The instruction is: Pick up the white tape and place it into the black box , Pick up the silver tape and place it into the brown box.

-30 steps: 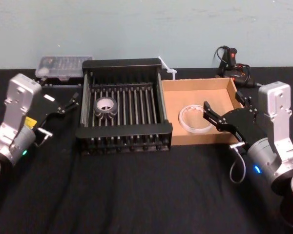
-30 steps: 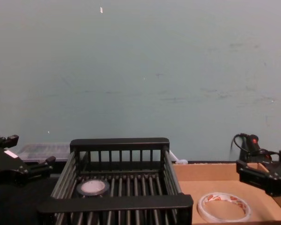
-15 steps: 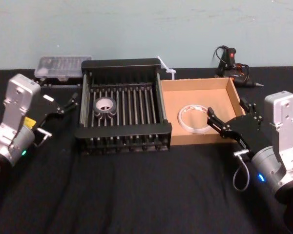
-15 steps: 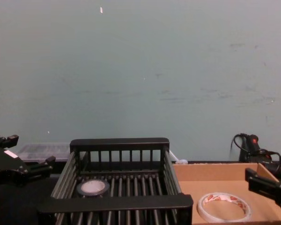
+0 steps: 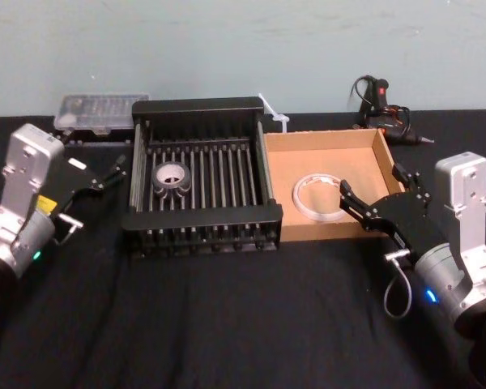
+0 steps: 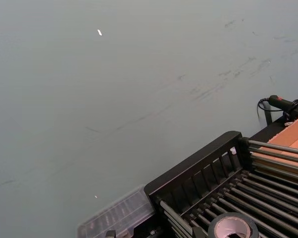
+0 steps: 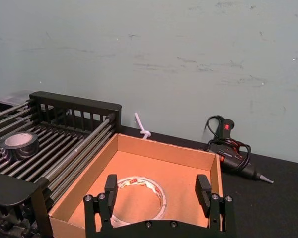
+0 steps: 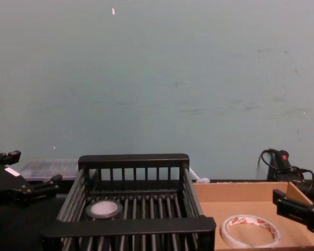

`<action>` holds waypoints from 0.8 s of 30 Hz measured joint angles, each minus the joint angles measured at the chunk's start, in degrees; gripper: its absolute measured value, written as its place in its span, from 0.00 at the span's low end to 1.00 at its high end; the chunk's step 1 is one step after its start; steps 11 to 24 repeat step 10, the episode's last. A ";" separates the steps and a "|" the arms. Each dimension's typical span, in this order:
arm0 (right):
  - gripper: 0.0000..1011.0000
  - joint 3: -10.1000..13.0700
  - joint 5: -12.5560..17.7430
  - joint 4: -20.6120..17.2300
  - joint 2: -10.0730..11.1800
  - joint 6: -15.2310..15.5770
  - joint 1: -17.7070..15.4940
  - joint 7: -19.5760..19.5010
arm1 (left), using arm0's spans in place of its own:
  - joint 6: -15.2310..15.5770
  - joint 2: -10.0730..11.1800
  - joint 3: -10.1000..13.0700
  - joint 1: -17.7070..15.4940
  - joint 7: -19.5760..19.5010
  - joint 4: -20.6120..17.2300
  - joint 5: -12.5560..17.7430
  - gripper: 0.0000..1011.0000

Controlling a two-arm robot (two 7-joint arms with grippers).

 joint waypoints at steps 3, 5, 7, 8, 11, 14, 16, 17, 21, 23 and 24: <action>0.99 -0.02 0.00 0.00 -0.01 0.04 0.00 -0.03 | 0.00 0.00 0.00 0.00 0.00 0.00 0.00 0.99; 0.99 -0.03 0.00 -0.02 -0.02 0.08 0.00 -0.06 | 0.00 0.00 0.00 0.01 0.00 0.00 0.00 0.99; 0.99 -0.04 0.00 -0.02 -0.02 0.10 0.00 -0.08 | 0.00 0.00 0.00 0.00 0.00 0.00 0.00 0.99; 0.99 -0.05 0.00 -0.03 -0.02 0.12 0.00 -0.11 | 0.00 0.00 0.00 0.00 0.00 0.00 0.00 0.99; 0.99 -0.06 0.00 -0.04 -0.02 0.14 0.00 -0.13 | 0.00 0.00 0.00 0.00 0.00 0.00 0.00 0.99; 0.99 -0.06 0.00 -0.04 -0.02 0.14 0.00 -0.13 | 0.00 0.00 0.00 0.00 0.00 0.00 0.00 0.99; 0.99 -0.06 0.00 -0.04 -0.02 0.14 0.00 -0.13 | 0.00 0.00 0.00 0.00 0.00 0.00 0.00 0.99; 0.99 -0.06 0.00 -0.04 -0.02 0.14 0.00 -0.13 | 0.00 0.00 0.00 0.00 0.00 0.00 0.00 0.99; 0.99 -0.06 0.00 -0.04 -0.02 0.14 0.00 -0.13 | 0.00 0.00 0.00 0.00 0.00 0.00 0.00 0.99; 0.99 -0.06 0.00 -0.04 -0.02 0.14 0.00 -0.13 | 0.00 0.00 0.00 0.00 0.00 0.00 0.00 0.99; 0.99 -0.06 0.00 -0.04 -0.02 0.14 0.00 -0.13 | 0.00 0.00 0.00 0.00 0.00 0.00 0.00 0.99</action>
